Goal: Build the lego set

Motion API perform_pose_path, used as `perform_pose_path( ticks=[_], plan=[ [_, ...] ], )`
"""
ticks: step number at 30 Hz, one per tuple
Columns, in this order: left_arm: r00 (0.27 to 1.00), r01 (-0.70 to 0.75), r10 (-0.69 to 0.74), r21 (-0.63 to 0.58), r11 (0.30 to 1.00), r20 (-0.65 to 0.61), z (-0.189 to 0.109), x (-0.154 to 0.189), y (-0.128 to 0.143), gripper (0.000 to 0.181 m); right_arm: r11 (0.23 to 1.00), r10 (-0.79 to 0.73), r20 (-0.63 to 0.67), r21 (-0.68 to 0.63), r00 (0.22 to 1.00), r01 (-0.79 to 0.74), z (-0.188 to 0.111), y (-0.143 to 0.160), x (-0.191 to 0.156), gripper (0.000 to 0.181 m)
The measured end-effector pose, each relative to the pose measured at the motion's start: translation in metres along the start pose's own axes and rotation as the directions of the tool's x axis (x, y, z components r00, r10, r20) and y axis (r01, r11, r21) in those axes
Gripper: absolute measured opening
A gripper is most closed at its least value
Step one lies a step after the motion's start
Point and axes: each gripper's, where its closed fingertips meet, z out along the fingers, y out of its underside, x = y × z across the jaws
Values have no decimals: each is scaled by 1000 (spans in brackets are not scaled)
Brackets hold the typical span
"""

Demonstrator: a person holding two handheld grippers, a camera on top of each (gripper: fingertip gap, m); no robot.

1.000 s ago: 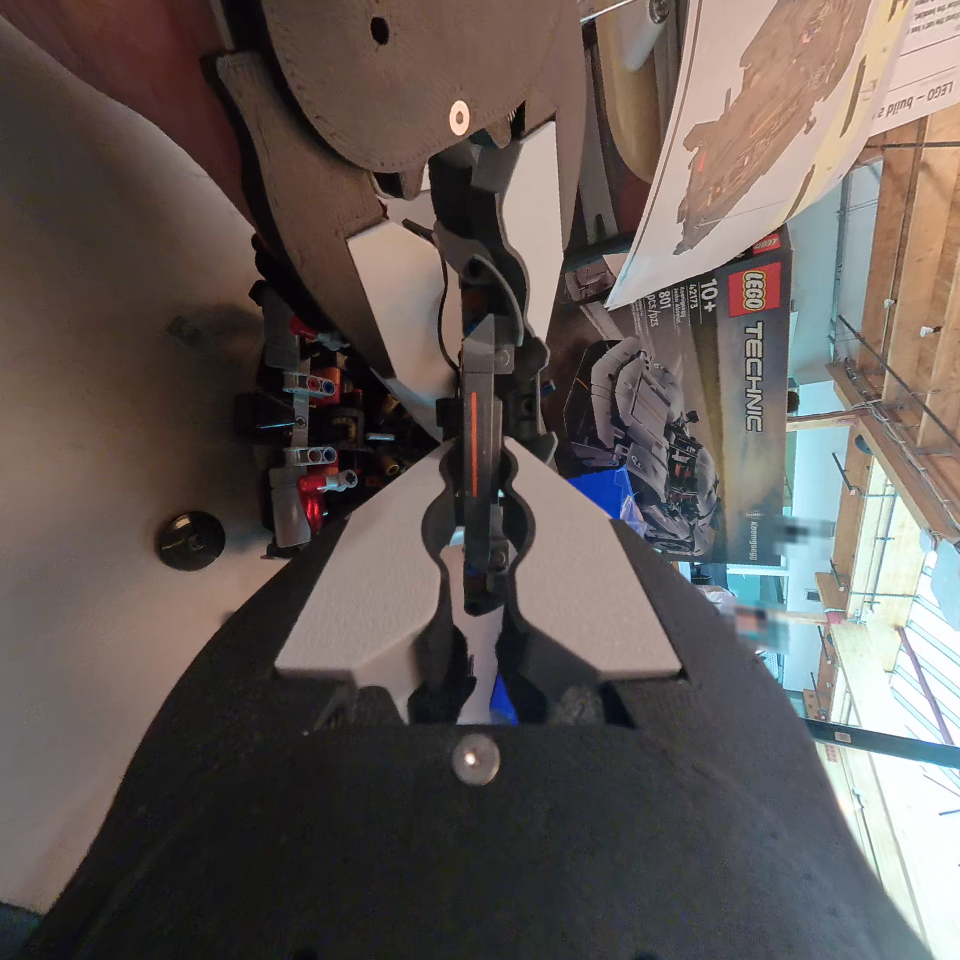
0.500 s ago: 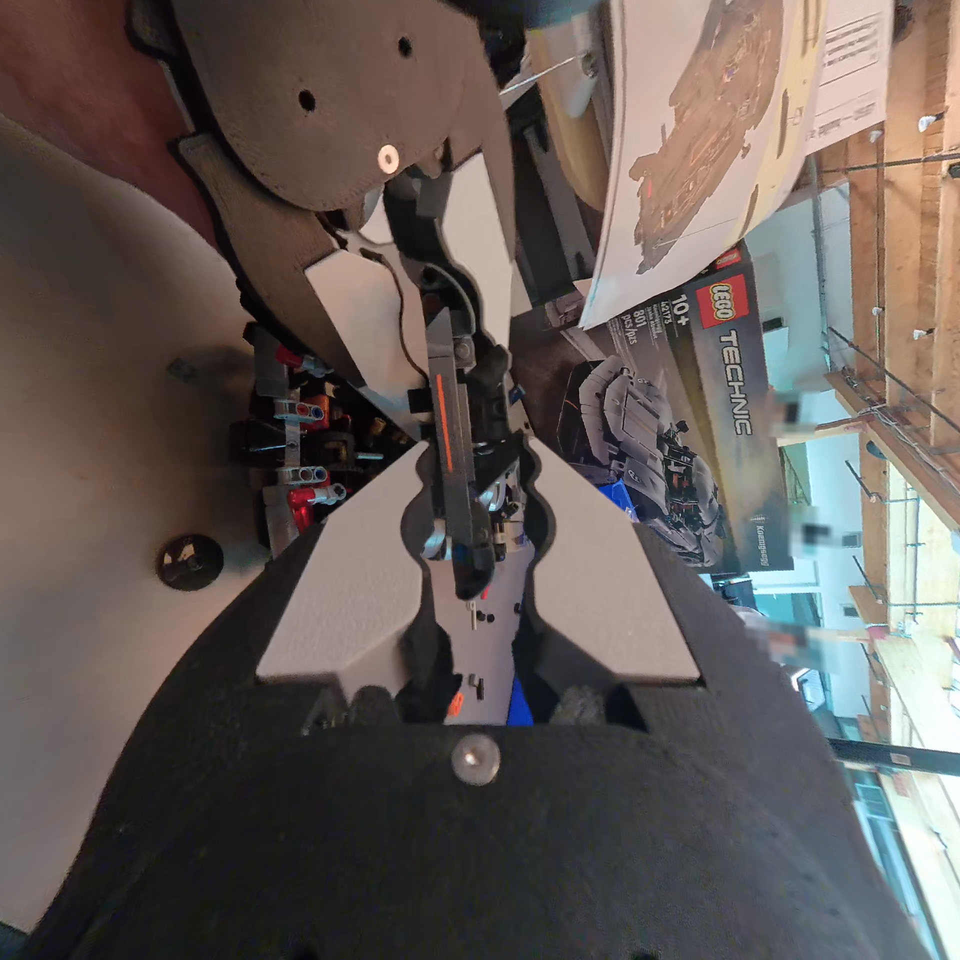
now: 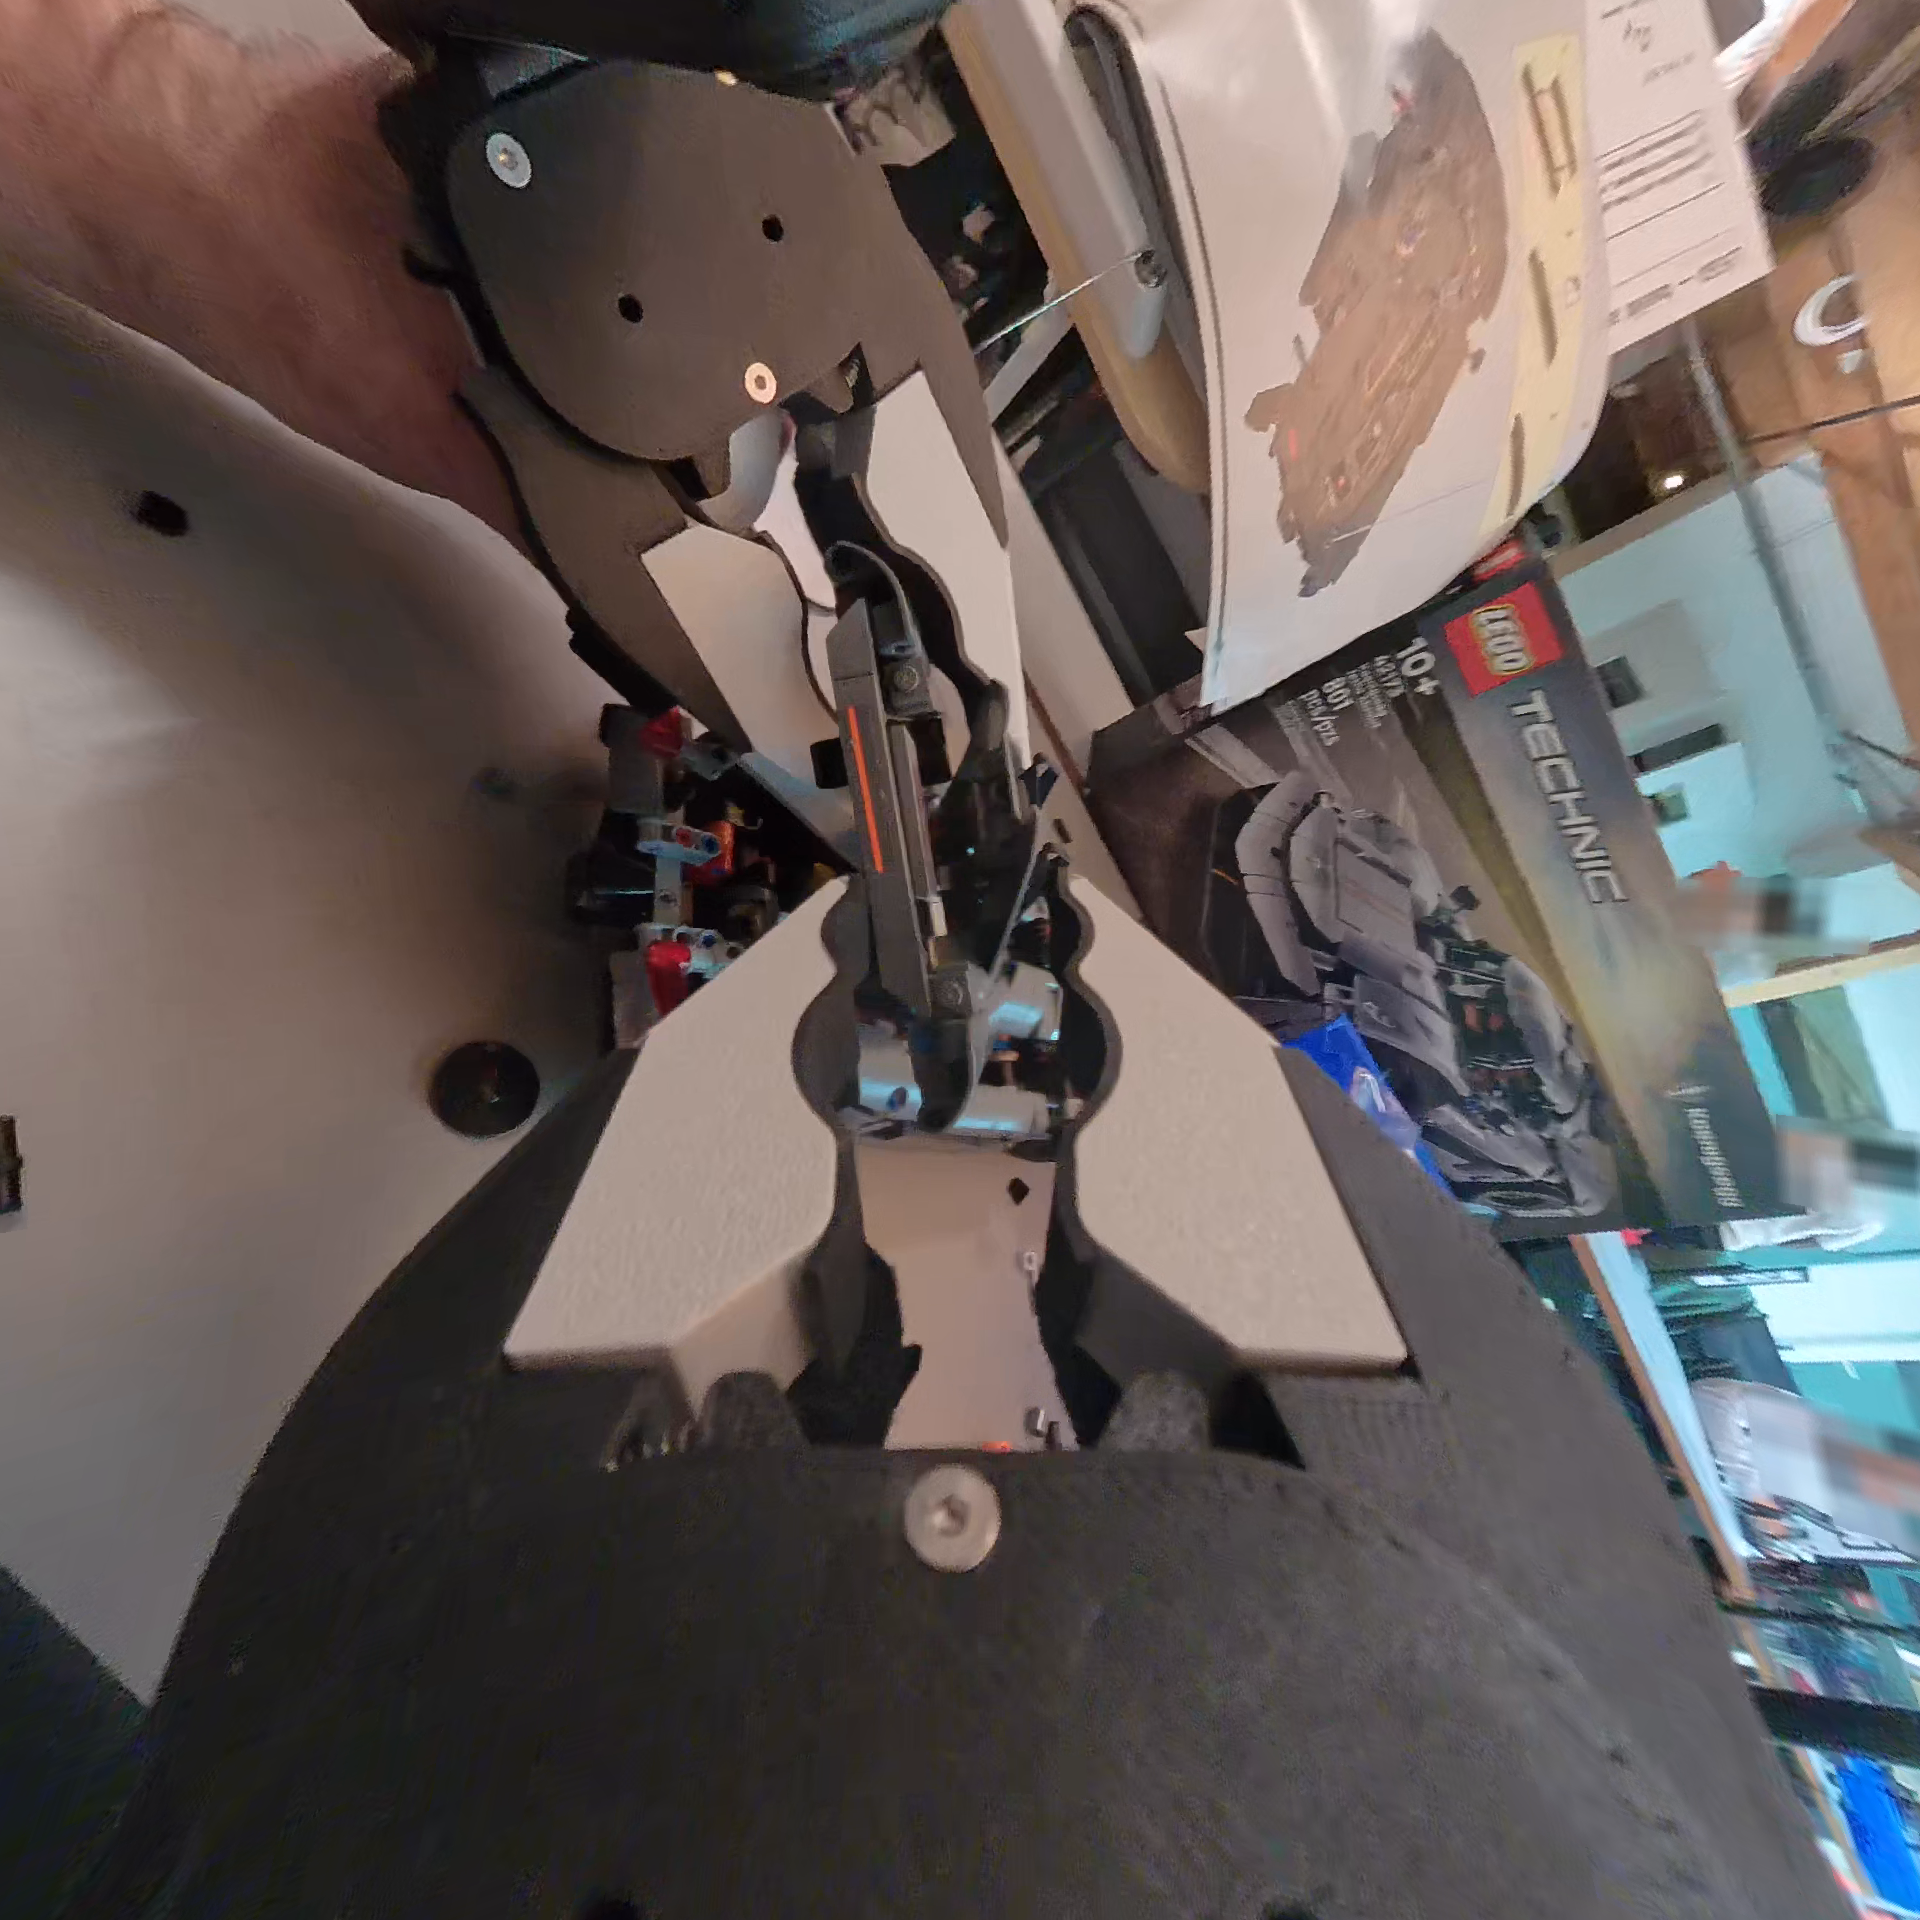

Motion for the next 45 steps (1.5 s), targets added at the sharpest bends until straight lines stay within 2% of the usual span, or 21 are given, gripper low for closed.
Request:
perform_pose_path(
  ticks=[4,7,10,13,15,18,21,26,36,45],
  plan=[
    [1000,11,-11,3,1000,0,1,0,1,38,998,-67,28,15,997,66,-2,-1,-4,26],
    [1000,4,-4,-7,1000,5,0,-2,4,38,995,-50,69,91,996,44,-17,-10,-1,26],
    [1000,11,-11,-6,1000,1,1,-2,6,38,998,-53,65,25,996,51,-17,8,7,35],
    [1000,17,-17,-4,1000,-1,2,-2,5,37,994,-85,108,-52,990,91,-3,33,-1,45],
    [1000,17,-17,-4,1000,-1,1,-2,6,38,994,-100,106,-33,989,105,5,33,-4,37],
    [1000,12,-12,-7,1000,3,2,-2,6,38,985,-167,70,-16,983,169,13,29,-6,16],
    [1000,10,-10,-13,1000,16,1,-5,9,40,978,-208,38,-14,977,208,16,27,-6,15],
    [999,20,-20,-16,1000,44,-2,-12,12,62,968,-251,-25,-19,968,250,17,24,-5,14],
    [990,-95,98,-40,995,97,-5,-8,9,61,971,-240,-73,-17,968,239,17,21,-4,14],
    [994,-105,106,-53,993,25,-10,-5,13,66,975,-220,-84,-8,972,220,18,20,-3,14]
  ],
)
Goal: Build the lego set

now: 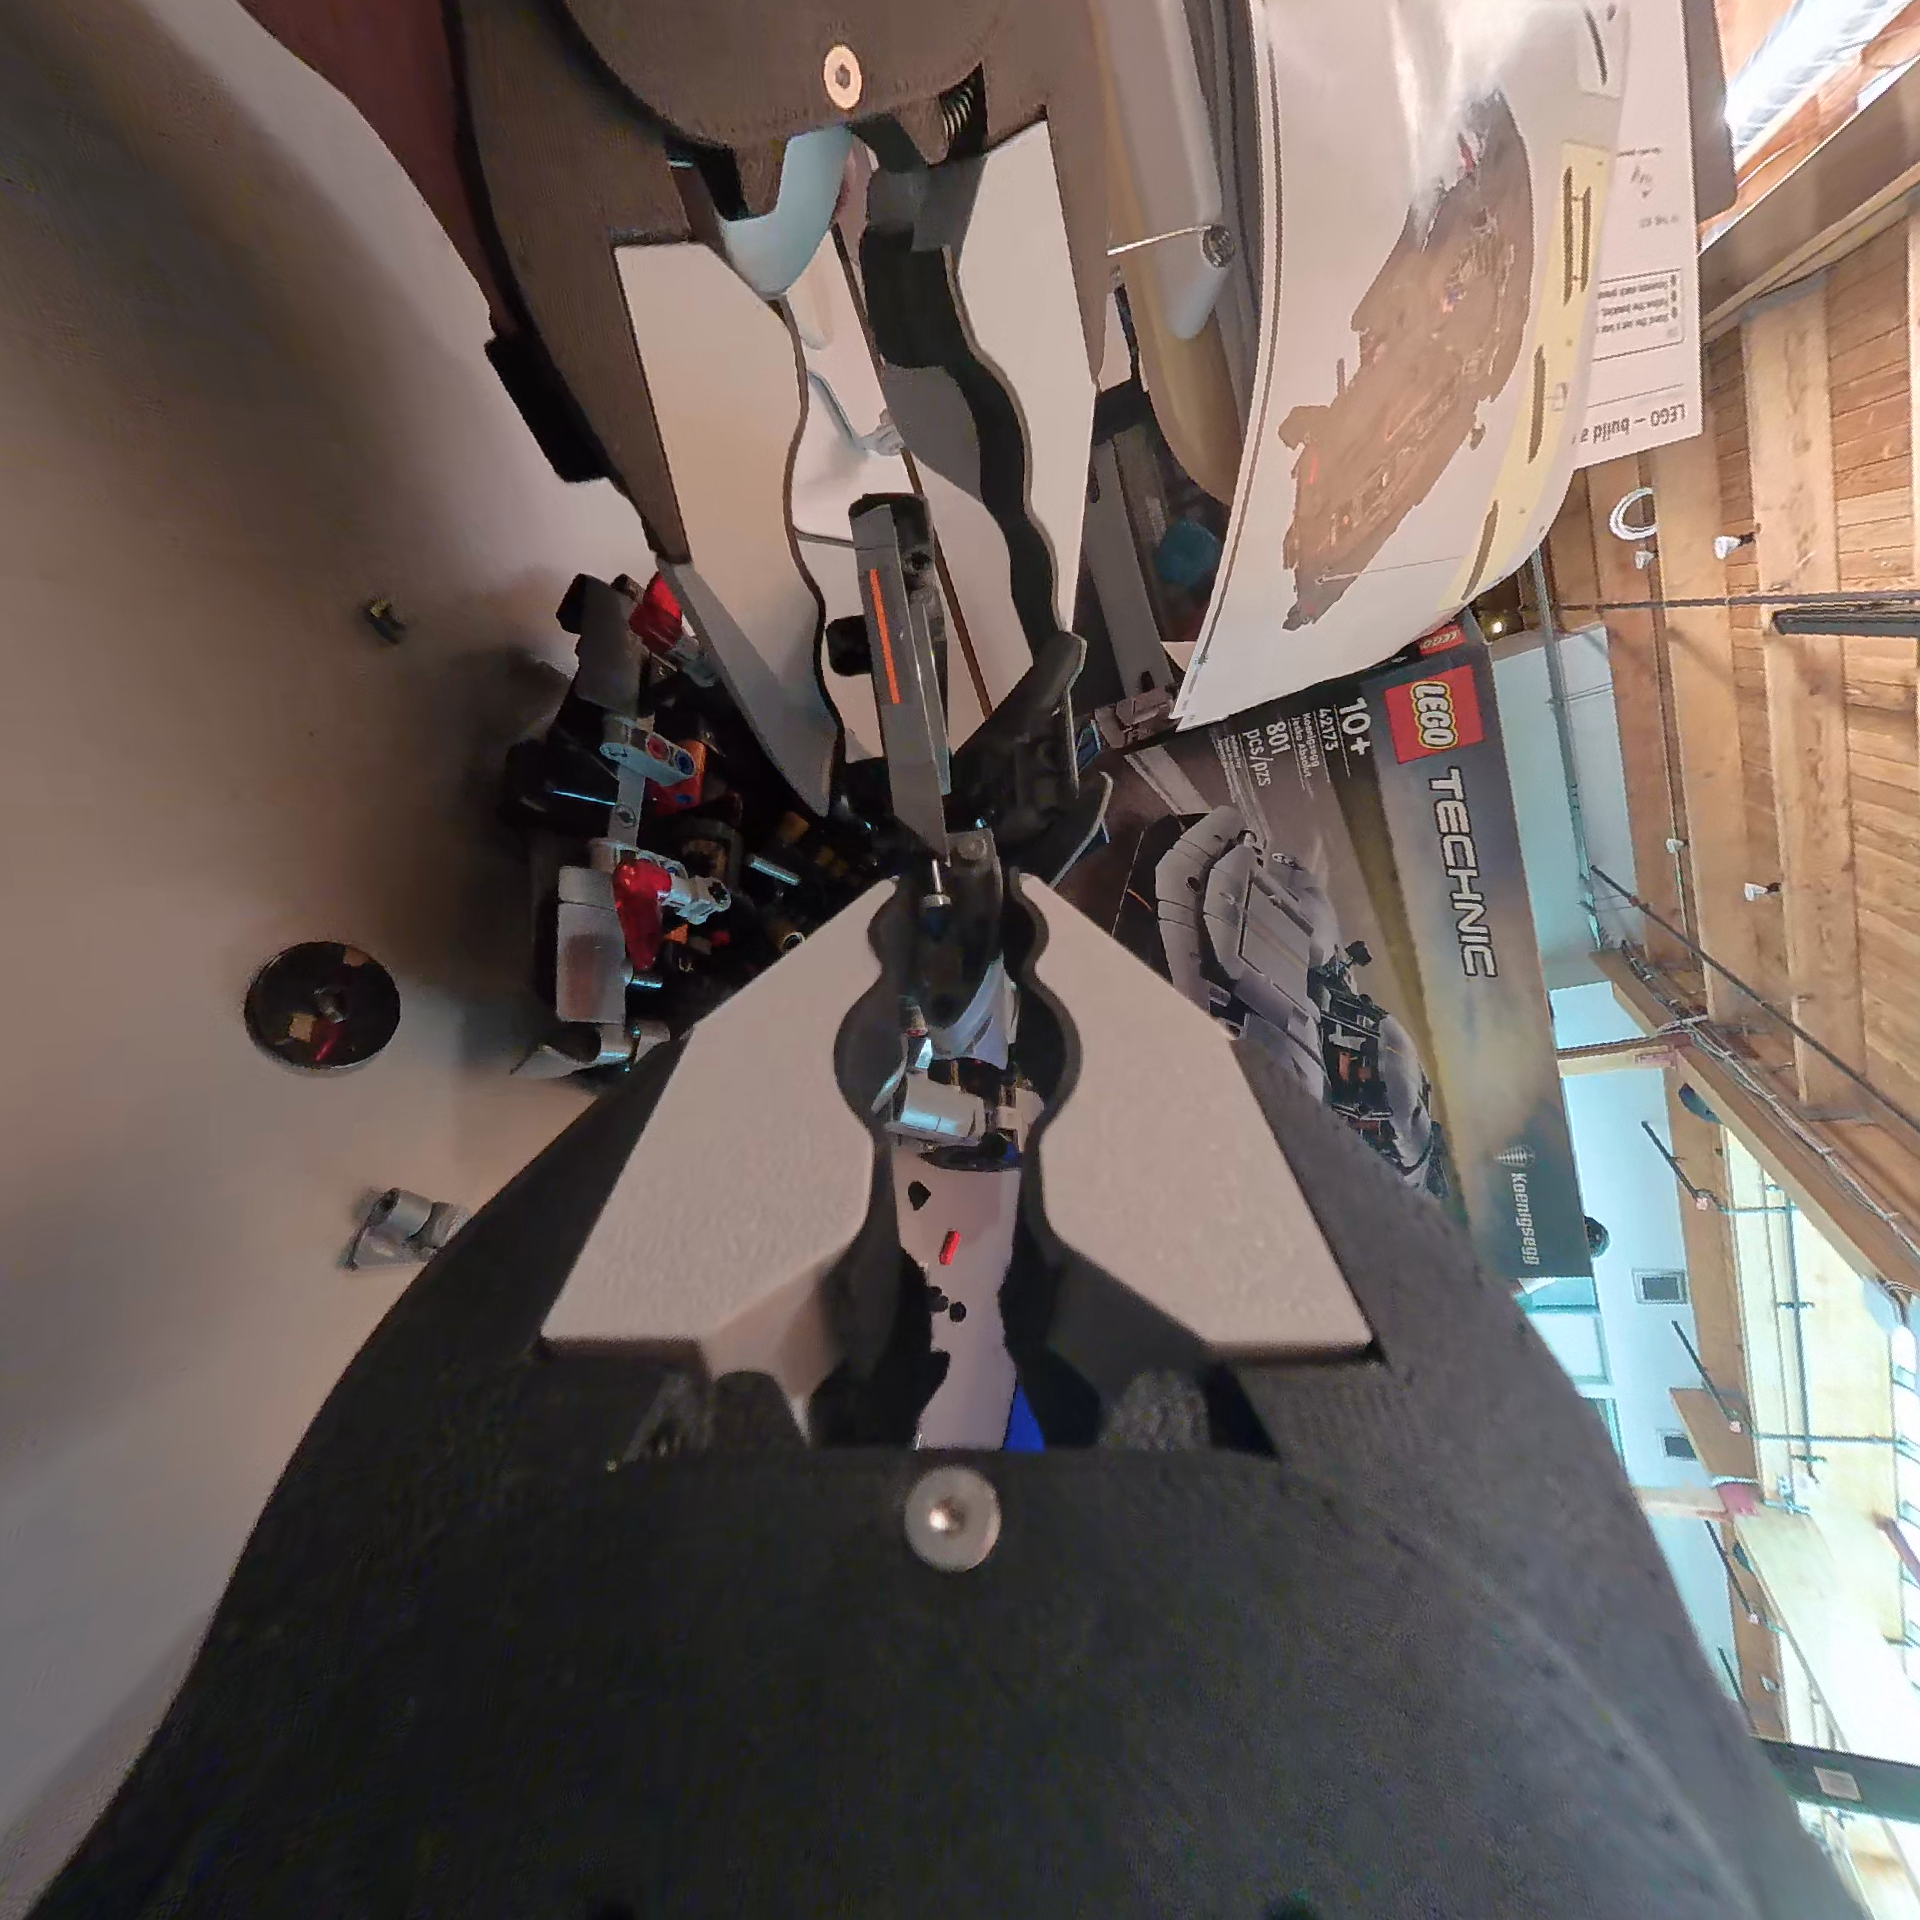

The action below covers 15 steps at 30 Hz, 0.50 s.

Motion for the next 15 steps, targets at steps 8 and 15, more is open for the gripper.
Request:
perform_pose_path(
  ticks=[8,15],
  plan=[
    [994,77,-75,22,997,-73,0,4,-2,69,999,33,4,25,999,-34,0,-2,1,14],
    [984,154,-148,54,987,-100,5,7,-6,51,999,46,-6,27,999,-46,1,-2,3,14]
  ],
)
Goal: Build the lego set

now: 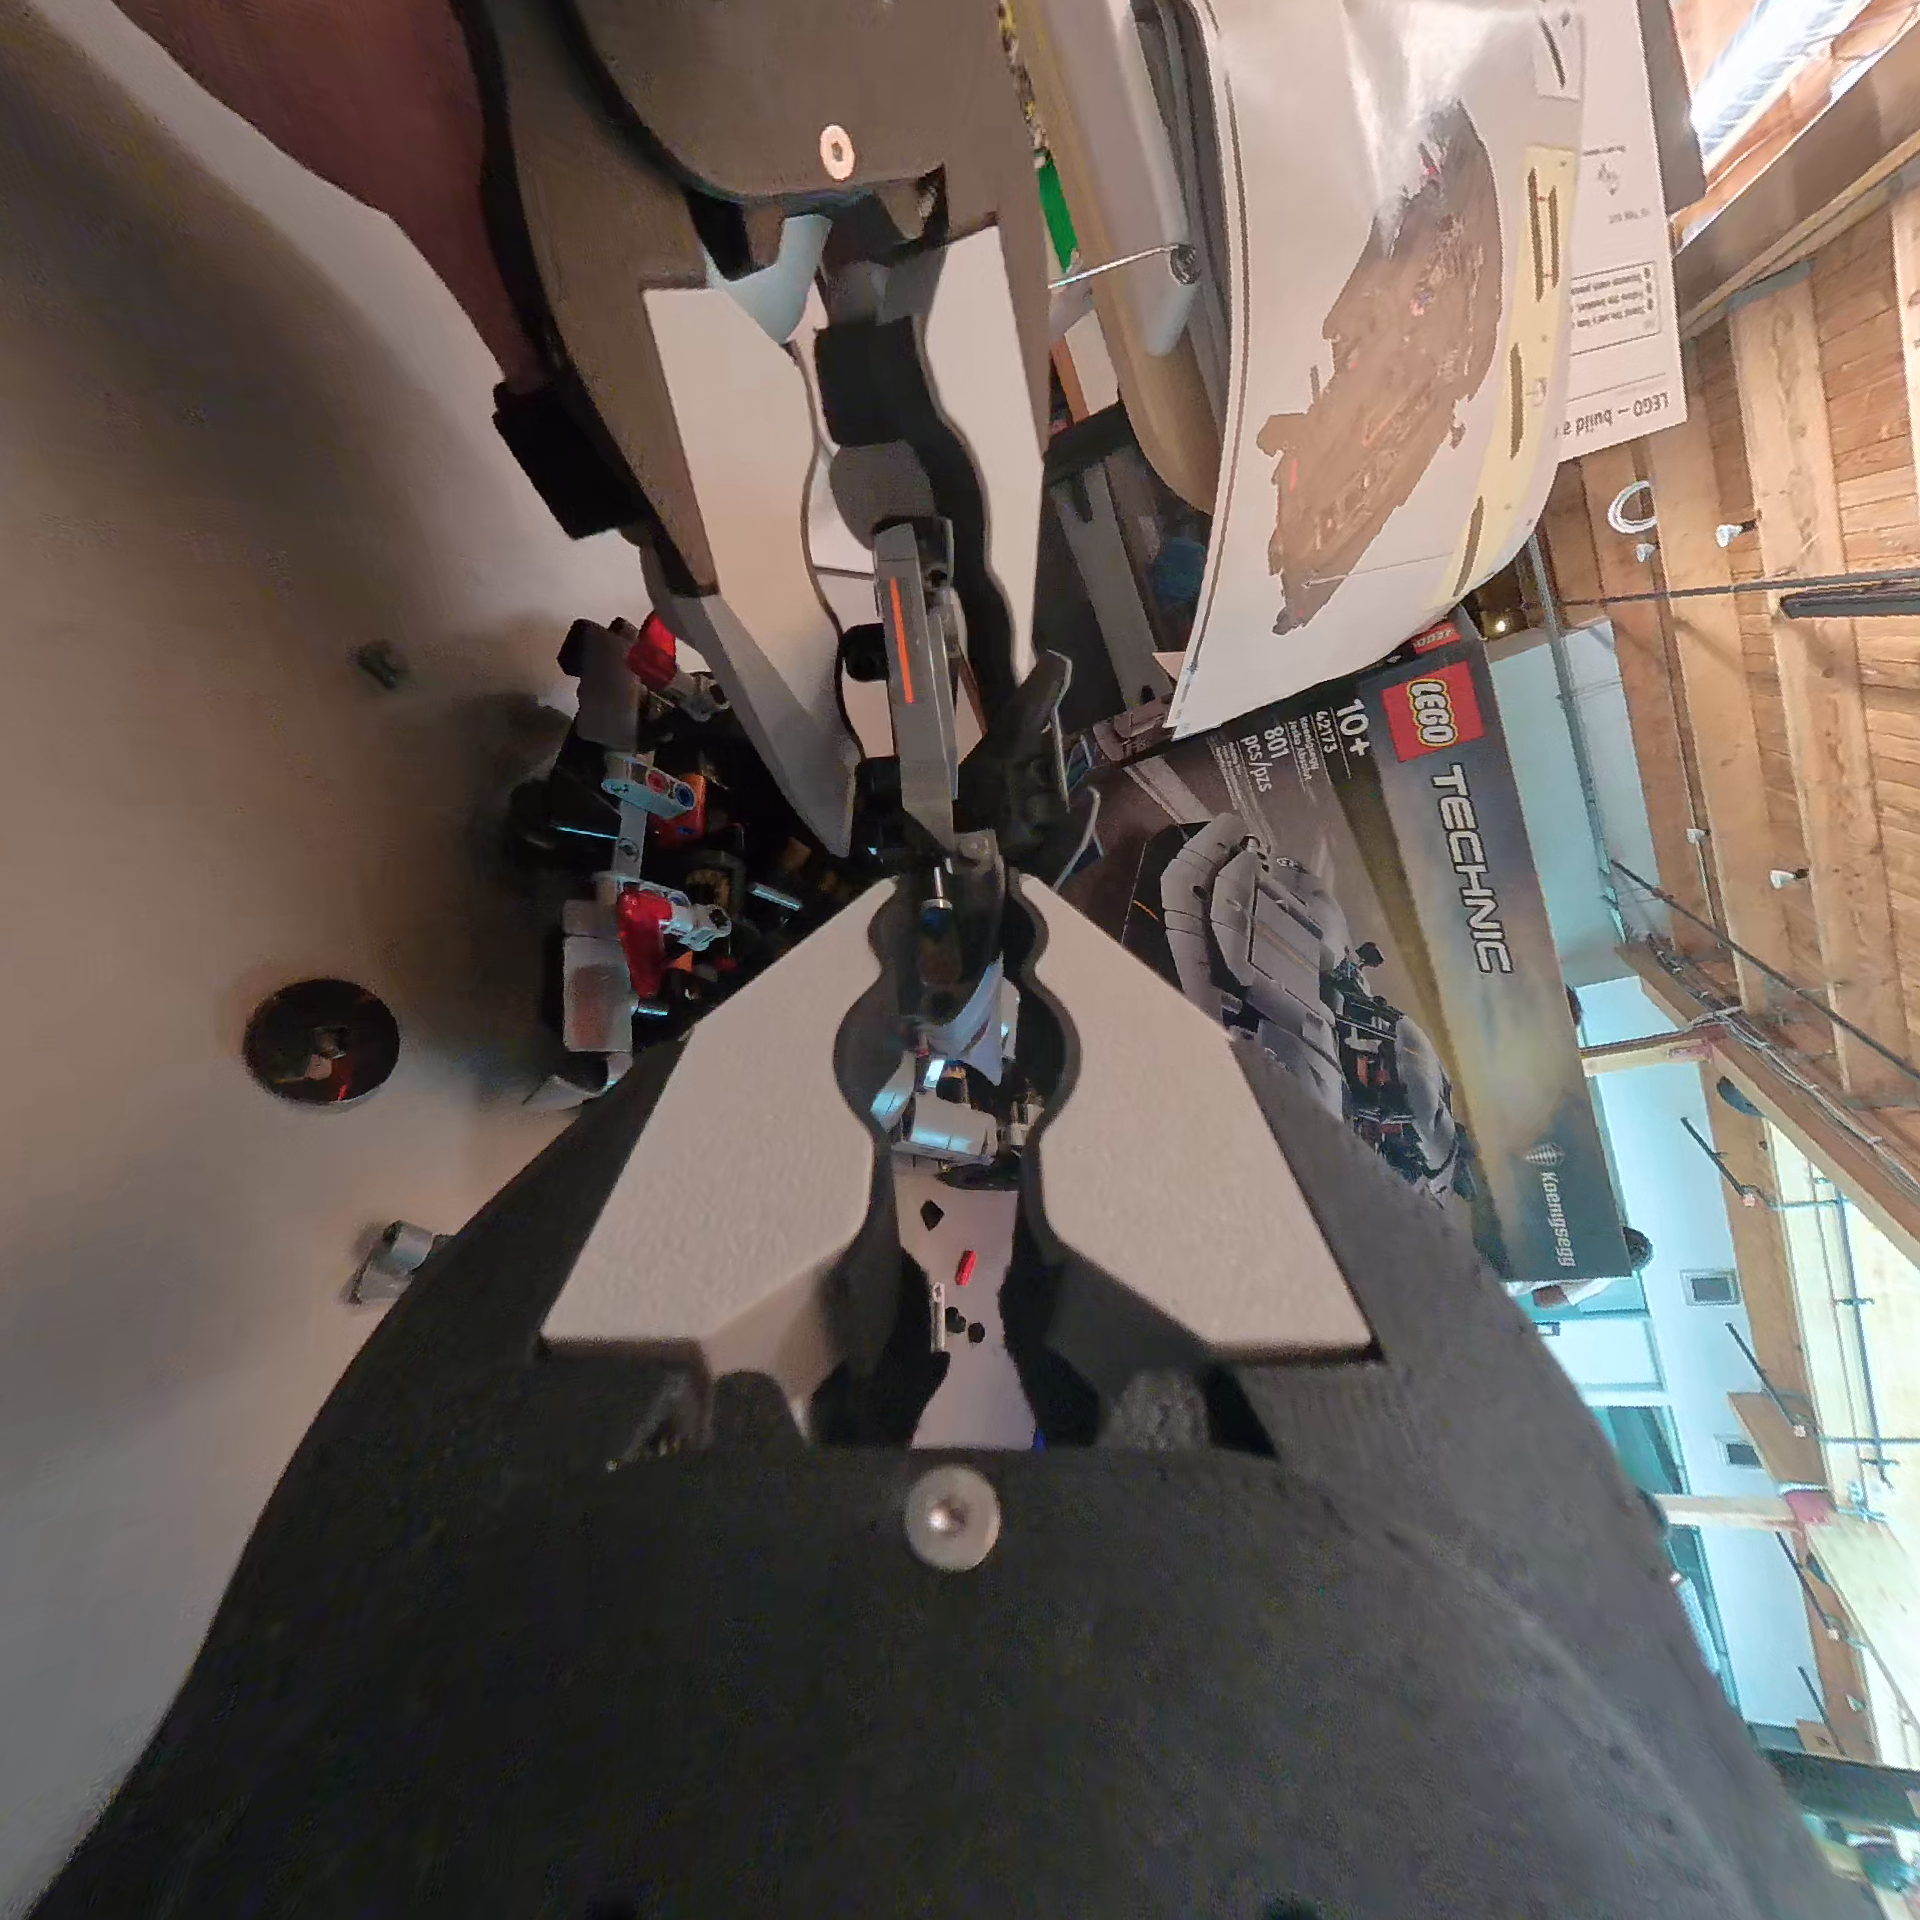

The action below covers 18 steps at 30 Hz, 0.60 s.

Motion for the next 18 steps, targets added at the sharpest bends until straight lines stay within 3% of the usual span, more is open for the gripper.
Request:
perform_pose_path(
  ticks=[18],
  plan=[
    [991,-45,47,-23,999,121,2,-16,-1,54,999,-3,-41,35,999,5,-3,-7,6,14]
  ],
)
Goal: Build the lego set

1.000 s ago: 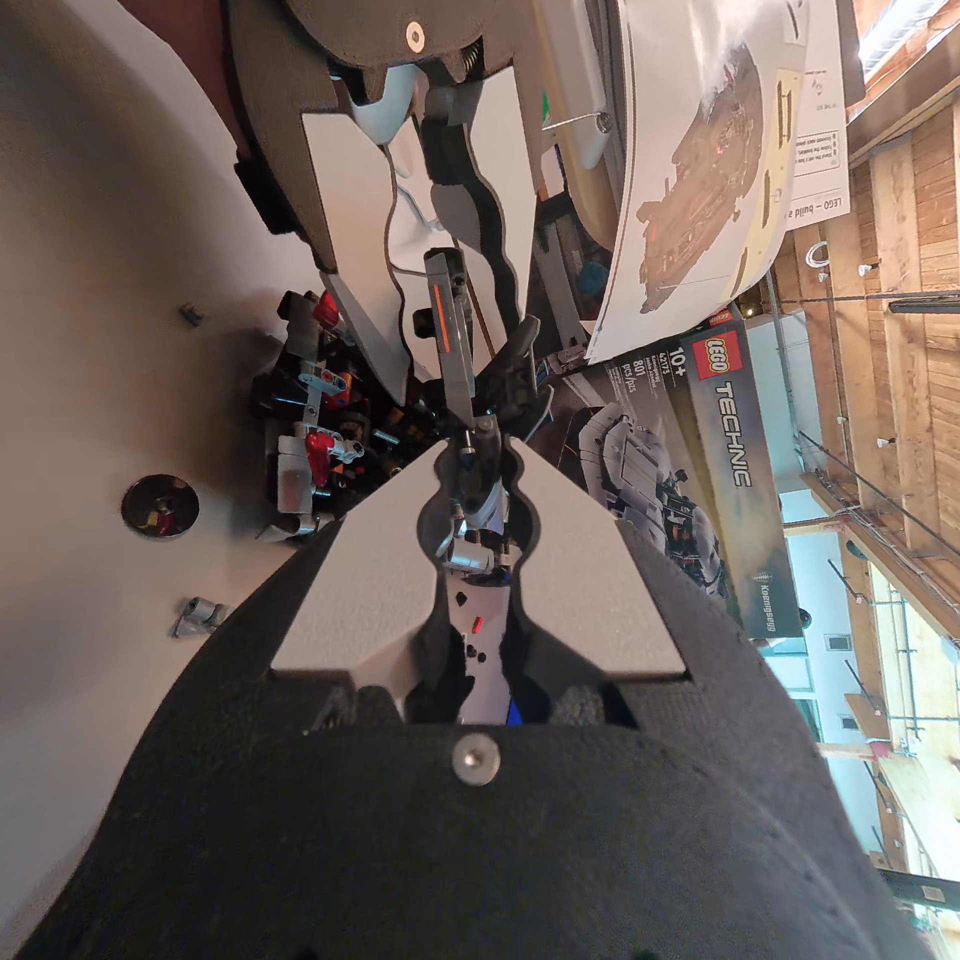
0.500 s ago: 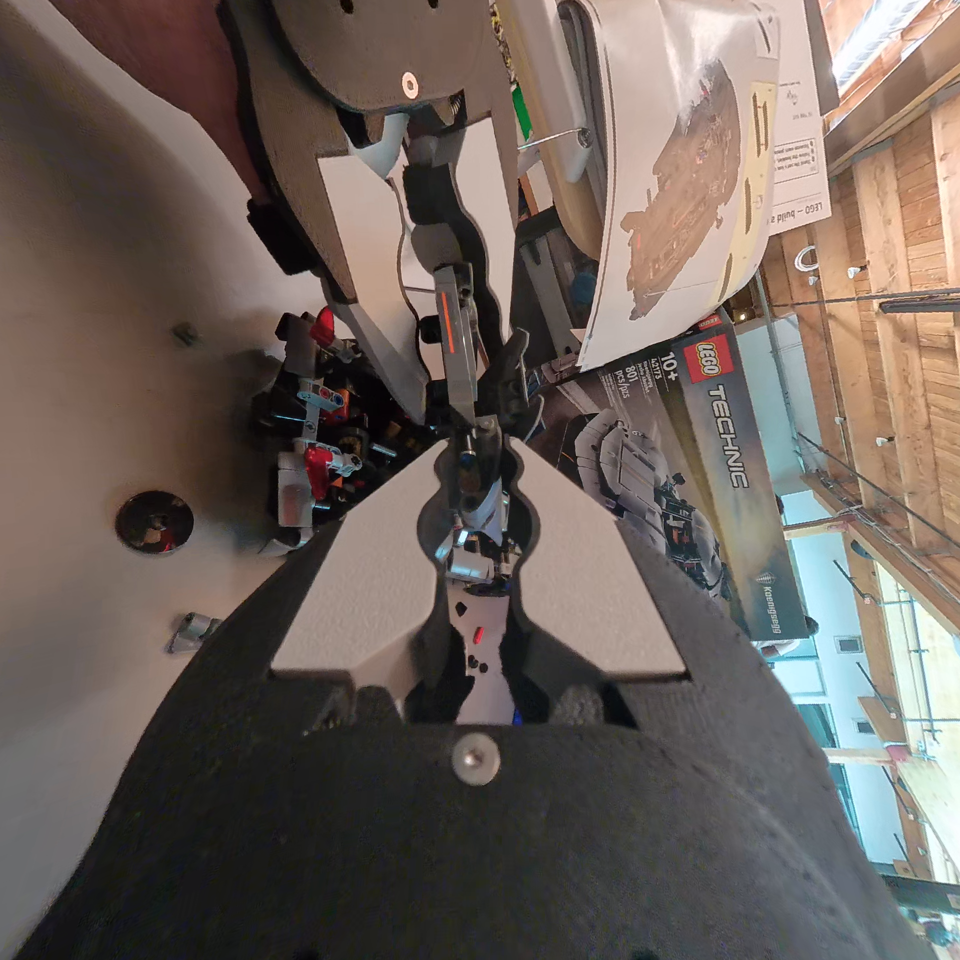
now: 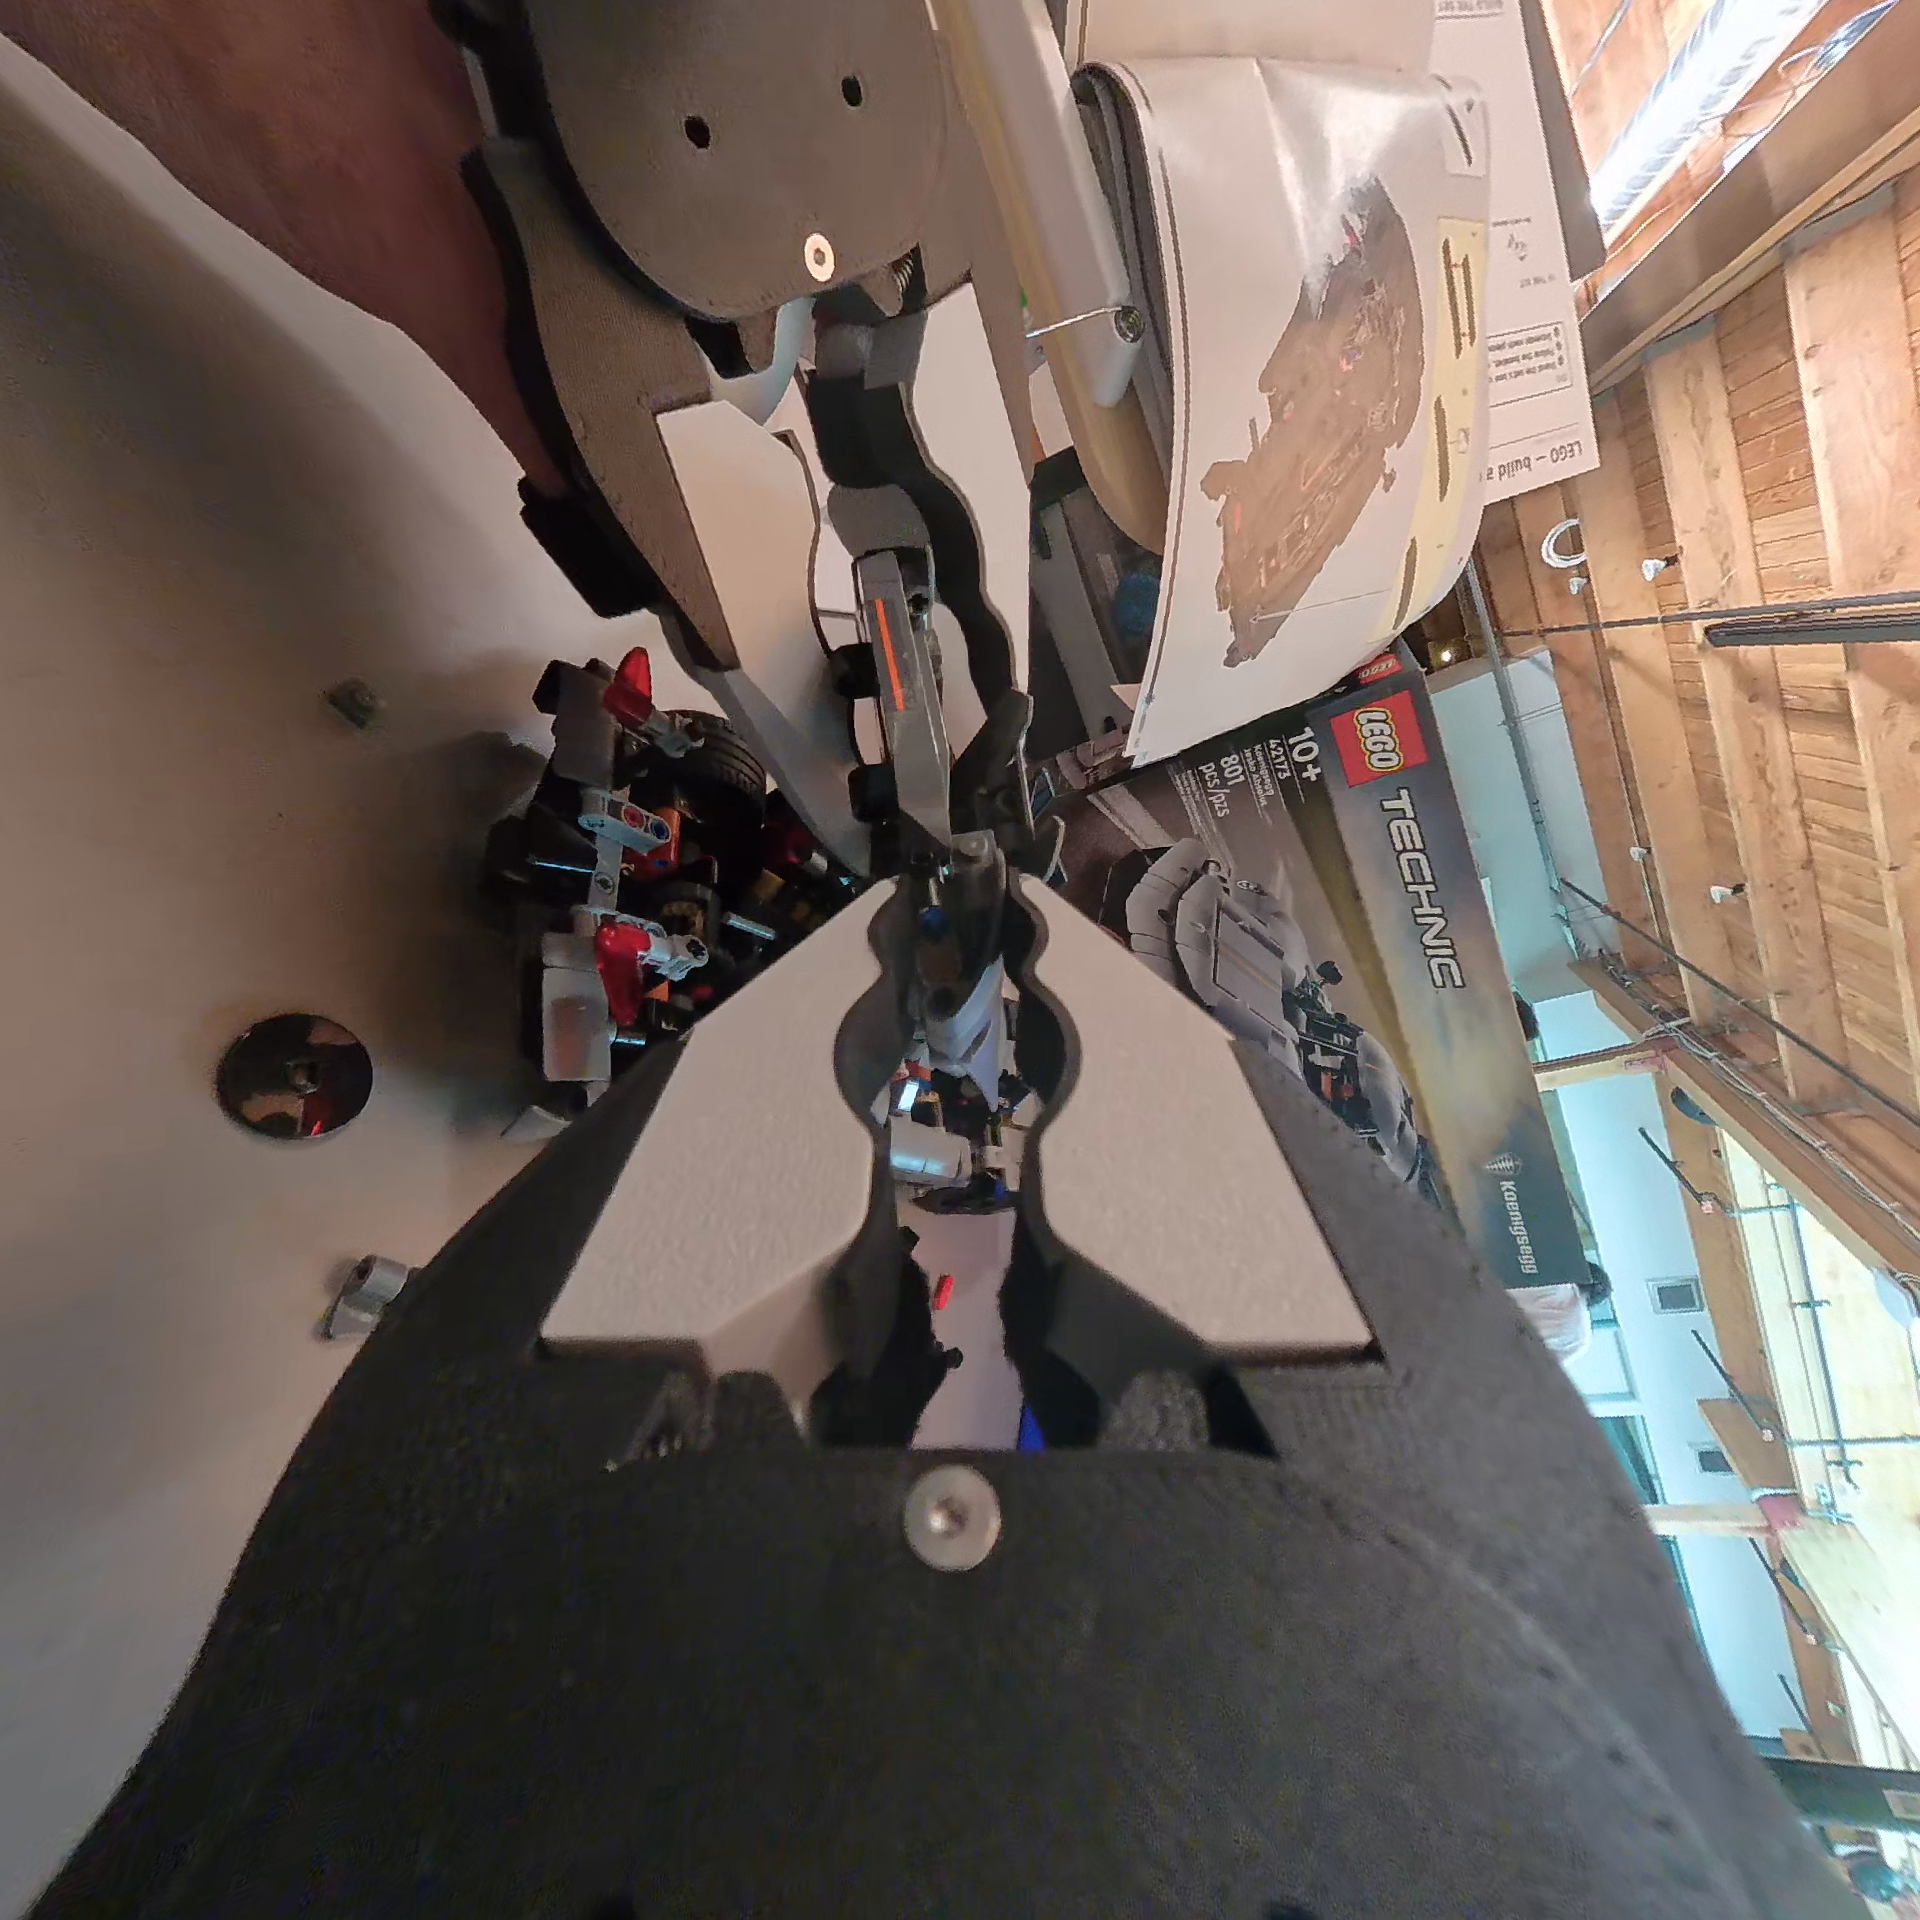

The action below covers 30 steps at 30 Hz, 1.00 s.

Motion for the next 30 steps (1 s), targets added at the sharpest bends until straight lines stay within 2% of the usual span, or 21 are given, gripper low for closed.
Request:
perform_pose_path(
  ticks=[9,14,18,30],
  plan=[
    [999,13,-11,33,999,-49,-9,0,-4,62,1000,-4,-17,12,1000,4,-1,-2,2,14],
    [997,-26,27,18,1000,-66,-9,6,-2,66,1000,-2,-20,14,1000,2,-1,-2,3,14],
    [999,-29,30,21,999,-33,-8,1,-5,56,1000,-4,-23,18,1000,5,-1,-3,3,14],
    [999,-48,48,15,999,24,-2,-2,-8,45,1000,5,-46,20,999,-5,-1,-4,7,14]
  ],
)
